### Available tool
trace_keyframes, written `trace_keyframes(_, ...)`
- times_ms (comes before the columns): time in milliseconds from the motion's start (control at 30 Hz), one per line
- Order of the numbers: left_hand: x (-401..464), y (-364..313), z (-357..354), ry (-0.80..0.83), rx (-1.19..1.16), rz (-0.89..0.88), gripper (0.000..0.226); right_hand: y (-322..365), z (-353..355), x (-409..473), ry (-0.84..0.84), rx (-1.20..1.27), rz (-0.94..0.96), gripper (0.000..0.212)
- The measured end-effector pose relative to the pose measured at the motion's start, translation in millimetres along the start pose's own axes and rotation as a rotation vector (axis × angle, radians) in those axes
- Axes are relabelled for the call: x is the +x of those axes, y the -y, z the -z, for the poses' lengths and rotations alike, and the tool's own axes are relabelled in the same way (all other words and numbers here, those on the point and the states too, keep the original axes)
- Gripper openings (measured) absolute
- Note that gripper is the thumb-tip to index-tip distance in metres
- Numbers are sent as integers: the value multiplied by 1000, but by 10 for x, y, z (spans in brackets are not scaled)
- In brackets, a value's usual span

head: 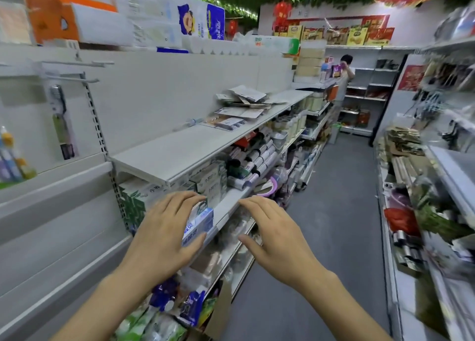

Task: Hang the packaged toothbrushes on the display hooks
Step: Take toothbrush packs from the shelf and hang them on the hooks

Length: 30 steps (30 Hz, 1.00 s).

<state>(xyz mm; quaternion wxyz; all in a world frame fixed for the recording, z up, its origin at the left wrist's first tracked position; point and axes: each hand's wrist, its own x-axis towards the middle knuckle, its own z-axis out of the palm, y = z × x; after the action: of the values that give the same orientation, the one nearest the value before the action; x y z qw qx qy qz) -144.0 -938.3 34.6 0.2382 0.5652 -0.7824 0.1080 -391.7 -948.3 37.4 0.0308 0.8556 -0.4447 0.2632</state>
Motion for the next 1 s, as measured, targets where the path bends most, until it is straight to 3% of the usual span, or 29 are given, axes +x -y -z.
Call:
trace_keyframes(633, 2154, 303, -1190, 10, -46, -63, 59, -1859, -405, 1422, -1, -24, -113, 61)
trace_keyframes(1000, 3359, 89, -2126, 27, 23, 73, 59, -3531, -707, 2195, 27, 25, 21, 61)
